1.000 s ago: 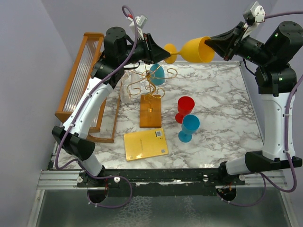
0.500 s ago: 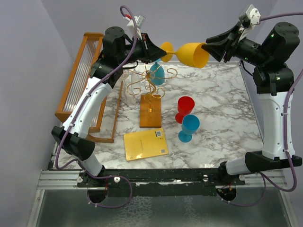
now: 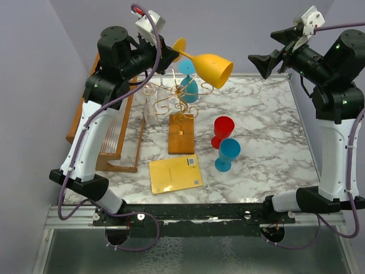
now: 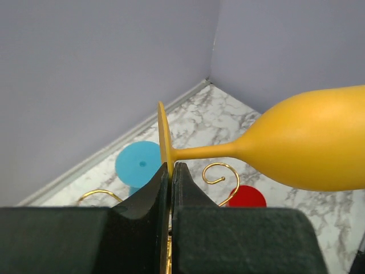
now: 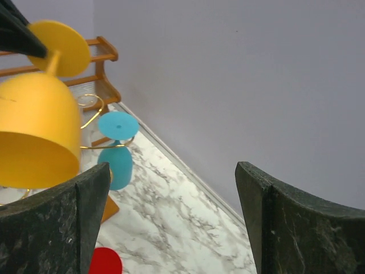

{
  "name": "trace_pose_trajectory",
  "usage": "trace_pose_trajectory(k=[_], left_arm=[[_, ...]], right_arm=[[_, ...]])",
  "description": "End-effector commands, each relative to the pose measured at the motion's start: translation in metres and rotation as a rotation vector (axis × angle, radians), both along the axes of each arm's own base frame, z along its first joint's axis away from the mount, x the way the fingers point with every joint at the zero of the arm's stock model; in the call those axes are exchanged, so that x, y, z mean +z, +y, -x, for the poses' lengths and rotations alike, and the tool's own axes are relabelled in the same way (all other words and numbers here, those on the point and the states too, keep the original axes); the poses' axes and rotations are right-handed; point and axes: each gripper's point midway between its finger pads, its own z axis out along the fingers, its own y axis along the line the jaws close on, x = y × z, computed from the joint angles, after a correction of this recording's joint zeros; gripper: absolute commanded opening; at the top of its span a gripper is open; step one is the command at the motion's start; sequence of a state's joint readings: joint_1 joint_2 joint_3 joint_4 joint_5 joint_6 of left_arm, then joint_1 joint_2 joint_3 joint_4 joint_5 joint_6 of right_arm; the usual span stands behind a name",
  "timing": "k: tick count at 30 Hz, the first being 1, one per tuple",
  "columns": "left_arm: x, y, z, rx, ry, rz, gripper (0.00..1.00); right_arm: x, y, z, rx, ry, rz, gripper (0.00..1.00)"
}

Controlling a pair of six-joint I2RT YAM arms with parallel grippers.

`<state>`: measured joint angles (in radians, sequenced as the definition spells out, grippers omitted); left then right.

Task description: Place the wine glass upside down on the wine glass rack

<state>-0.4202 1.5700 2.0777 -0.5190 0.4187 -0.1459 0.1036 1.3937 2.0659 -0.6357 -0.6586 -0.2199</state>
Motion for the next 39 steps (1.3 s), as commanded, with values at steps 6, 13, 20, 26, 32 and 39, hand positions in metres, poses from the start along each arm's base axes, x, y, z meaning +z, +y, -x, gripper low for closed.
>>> trace_pose_trajectory(k=[6, 13, 20, 26, 32, 39], left_arm=[[0.035, 0.027, 0.073, -0.174, -0.37, -0.33, 0.0], [0.011, 0.042, 0.106, -0.286, -0.45, -0.525, 0.0], [-0.021, 0.05, 0.123, -0.374, -0.458, -0.644, 0.0], [-0.051, 0.059, 0.118, -0.389, -0.464, -0.784, 0.0], [-0.08, 0.047, 0.116, -0.425, -0.436, -0.895, 0.0], [-0.093, 0.043, 0.099, -0.366, -0.431, -0.997, 0.0]], right_arm=[[0.004, -0.031, 0.003, -0.178, -0.065, 0.076, 0.92], [-0.008, -0.029, 0.004, -0.163, -0.05, 0.095, 0.92], [-0.017, -0.025, 0.005, -0.141, -0.035, 0.093, 0.92], [-0.018, -0.023, 0.014, -0.121, -0.039, 0.088, 0.93], [-0.019, -0.024, 0.018, -0.122, -0.04, 0.088, 0.94], [-0.022, -0.022, 0.016, -0.114, -0.033, 0.089, 0.94]])
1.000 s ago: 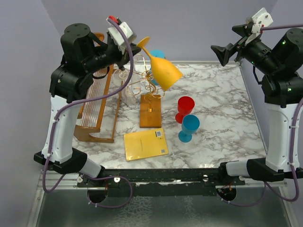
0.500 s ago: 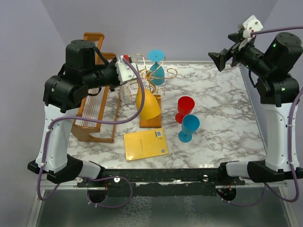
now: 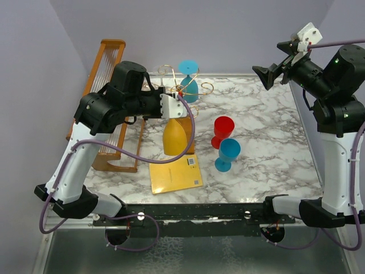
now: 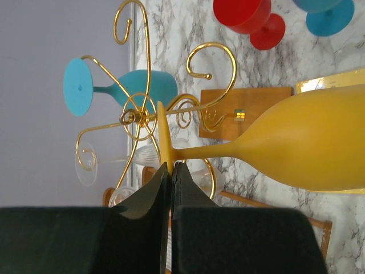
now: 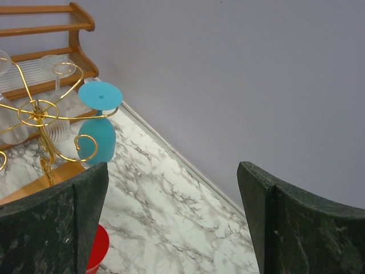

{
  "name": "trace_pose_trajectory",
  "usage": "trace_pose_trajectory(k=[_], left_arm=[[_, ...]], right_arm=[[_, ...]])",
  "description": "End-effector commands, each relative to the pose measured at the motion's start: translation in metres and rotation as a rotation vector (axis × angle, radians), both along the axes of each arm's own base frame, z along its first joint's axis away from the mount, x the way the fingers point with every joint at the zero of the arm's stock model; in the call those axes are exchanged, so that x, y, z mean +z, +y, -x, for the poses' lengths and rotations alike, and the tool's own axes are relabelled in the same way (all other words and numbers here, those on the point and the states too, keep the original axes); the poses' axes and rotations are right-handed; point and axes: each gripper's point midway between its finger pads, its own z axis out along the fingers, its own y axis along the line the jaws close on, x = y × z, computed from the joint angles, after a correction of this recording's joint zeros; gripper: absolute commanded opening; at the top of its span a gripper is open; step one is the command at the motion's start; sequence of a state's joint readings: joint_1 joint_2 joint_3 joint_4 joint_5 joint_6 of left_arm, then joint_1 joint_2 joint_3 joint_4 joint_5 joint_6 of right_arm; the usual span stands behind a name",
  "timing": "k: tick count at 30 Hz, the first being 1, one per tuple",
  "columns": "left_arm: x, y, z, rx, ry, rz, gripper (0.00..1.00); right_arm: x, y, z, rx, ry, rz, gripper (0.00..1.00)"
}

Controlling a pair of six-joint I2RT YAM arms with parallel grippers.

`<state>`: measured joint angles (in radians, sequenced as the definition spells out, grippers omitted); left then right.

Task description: Place the wine glass upside down on the wine glass rack

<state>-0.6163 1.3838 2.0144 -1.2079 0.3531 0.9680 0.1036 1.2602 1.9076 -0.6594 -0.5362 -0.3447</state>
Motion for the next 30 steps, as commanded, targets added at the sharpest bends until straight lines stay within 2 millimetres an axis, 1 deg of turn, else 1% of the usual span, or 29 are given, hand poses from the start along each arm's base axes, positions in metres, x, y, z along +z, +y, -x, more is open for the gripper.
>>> trace_pose_trajectory(k=[1, 5, 9, 12, 17, 23, 30], left_arm=[[0.002, 0.006, -0.019, 0.073, -0.077, -0.057, 0.0], [-0.001, -0.001, -0.021, 0.056, -0.085, -0.07, 0.0], [0.0, -0.009, -0.024, 0.046, -0.097, -0.066, 0.0], [-0.001, -0.012, -0.031, 0.07, -0.113, -0.075, 0.0], [-0.008, -0.008, -0.044, 0.124, -0.141, -0.132, 0.0], [-0.012, -0.004, -0.056, 0.188, -0.167, -0.164, 0.0], [-0.017, -0.001, -0.063, 0.231, -0.171, -0.182, 0.0]], right_arm=[[-0.001, 0.002, 0.001, 0.014, 0.0, -0.003, 0.94], [-0.002, 0.003, 0.0, 0.017, 0.003, -0.001, 0.94], [-0.005, 0.003, -0.002, 0.015, 0.01, 0.0, 0.94], [-0.008, 0.004, -0.002, 0.022, 0.017, 0.003, 0.94], [-0.009, 0.004, -0.002, 0.023, 0.018, 0.005, 0.94], [-0.011, 0.004, -0.004, 0.023, 0.024, 0.008, 0.94], [-0.011, 0.004, -0.005, 0.022, 0.026, 0.008, 0.94]])
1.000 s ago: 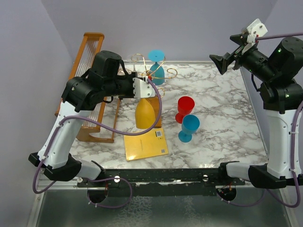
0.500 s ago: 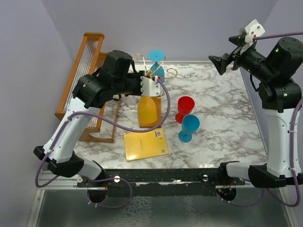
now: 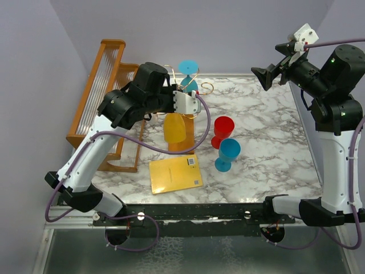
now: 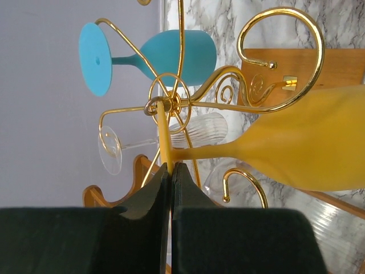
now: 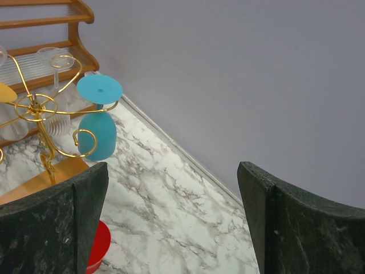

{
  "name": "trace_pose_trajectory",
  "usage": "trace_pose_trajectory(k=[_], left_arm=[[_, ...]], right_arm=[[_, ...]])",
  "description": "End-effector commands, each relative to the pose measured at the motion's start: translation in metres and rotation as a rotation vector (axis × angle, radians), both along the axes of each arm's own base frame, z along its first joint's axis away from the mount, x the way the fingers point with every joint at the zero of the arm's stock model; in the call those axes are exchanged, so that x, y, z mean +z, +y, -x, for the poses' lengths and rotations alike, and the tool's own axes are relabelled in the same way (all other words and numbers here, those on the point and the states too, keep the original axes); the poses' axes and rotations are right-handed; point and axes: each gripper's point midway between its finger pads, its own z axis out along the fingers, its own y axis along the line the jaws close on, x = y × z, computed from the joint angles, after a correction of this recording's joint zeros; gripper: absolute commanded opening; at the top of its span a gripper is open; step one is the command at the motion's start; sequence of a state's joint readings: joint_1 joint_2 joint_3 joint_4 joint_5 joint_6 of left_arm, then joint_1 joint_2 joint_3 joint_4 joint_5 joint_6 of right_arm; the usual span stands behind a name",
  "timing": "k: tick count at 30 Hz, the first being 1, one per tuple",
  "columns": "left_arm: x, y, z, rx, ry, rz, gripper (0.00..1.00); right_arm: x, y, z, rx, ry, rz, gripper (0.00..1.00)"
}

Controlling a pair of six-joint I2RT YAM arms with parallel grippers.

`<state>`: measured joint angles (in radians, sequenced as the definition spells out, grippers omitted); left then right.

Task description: Place the wine glass upside down on the wine glass rack

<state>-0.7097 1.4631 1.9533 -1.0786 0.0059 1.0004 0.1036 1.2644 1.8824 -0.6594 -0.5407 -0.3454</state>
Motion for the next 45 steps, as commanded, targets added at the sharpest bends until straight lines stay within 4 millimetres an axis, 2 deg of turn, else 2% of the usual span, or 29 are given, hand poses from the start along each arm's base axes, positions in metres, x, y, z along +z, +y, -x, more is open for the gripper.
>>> trace_pose_trajectory(k=[1, 11, 26, 45], left_arm=[[0.003, 0.004, -0.011, 0.061, -0.042, -0.009, 0.0], [0.011, 0.016, -0.012, 0.11, -0.068, -0.028, 0.0], [0.017, 0.032, 0.003, 0.102, -0.06, -0.073, 0.0], [0.007, 0.046, 0.013, 0.075, -0.043, -0.169, 0.01]], right_arm=[[0.0, 0.002, 0.0, 0.017, -0.002, 0.004, 0.94], [-0.005, 0.003, -0.002, 0.02, 0.006, 0.01, 0.94], [-0.007, 0.003, -0.002, 0.02, 0.011, 0.013, 0.94], [-0.007, 0.003, -0.002, 0.021, 0.009, 0.014, 0.94]])
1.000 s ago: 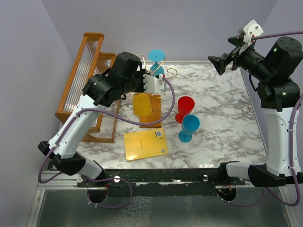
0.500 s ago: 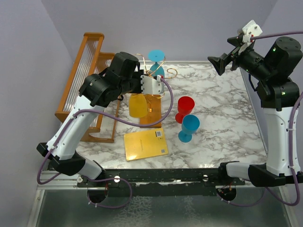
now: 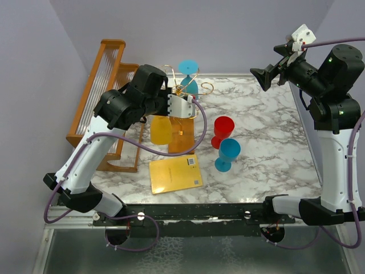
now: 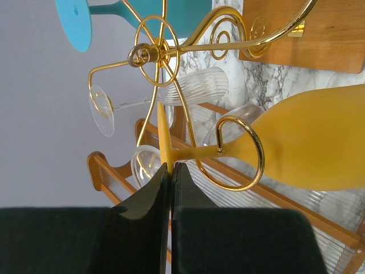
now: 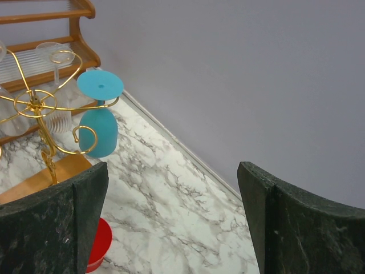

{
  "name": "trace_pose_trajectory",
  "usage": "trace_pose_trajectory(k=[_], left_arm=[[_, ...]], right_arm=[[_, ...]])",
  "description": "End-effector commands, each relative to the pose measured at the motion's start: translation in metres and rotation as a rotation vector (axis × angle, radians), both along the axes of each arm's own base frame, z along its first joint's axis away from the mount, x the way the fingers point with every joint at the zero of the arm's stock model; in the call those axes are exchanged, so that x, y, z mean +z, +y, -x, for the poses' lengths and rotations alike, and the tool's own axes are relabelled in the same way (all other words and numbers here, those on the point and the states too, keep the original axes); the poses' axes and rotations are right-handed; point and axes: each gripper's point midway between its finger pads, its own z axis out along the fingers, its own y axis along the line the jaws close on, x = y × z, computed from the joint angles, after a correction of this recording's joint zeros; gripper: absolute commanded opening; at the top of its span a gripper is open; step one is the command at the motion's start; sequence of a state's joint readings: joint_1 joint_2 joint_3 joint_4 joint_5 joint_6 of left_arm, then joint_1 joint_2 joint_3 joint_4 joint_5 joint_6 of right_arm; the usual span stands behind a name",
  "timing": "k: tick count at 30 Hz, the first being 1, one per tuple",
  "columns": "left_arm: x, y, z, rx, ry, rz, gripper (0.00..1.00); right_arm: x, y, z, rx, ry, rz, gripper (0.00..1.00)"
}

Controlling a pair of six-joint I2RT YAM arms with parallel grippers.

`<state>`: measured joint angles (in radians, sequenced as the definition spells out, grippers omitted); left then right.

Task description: Place the wine glass upside down on the wine glass rack

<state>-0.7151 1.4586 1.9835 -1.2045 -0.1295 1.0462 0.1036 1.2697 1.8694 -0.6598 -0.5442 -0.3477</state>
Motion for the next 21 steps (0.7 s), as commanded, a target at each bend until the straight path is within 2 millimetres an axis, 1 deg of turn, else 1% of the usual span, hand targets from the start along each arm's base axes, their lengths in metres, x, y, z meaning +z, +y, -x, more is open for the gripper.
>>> trace_pose_trajectory(k=[1, 9, 14, 17, 21], left_arm=[[0.012, 0.012, 0.008, -0.004, -0.034, -0.022, 0.01], [0.018, 0.013, 0.018, -0.044, -0.029, -0.018, 0.01], [0.016, 0.012, 0.023, -0.064, -0.013, -0.019, 0.01], [0.014, 0.009, 0.027, -0.096, 0.001, -0.007, 0.01], [0.012, -0.002, 0.032, -0.143, 0.027, 0.029, 0.01]], right_arm=[[-0.001, 0.002, 0.001, 0.017, -0.005, 0.01, 0.94], [-0.002, 0.002, 0.0, 0.018, -0.003, 0.01, 0.95], [-0.003, 0.002, 0.0, 0.018, -0.001, 0.011, 0.95], [-0.003, 0.002, 0.0, 0.017, -0.001, 0.011, 0.95], [-0.003, 0.002, 0.0, 0.018, 0.0, 0.011, 0.95]])
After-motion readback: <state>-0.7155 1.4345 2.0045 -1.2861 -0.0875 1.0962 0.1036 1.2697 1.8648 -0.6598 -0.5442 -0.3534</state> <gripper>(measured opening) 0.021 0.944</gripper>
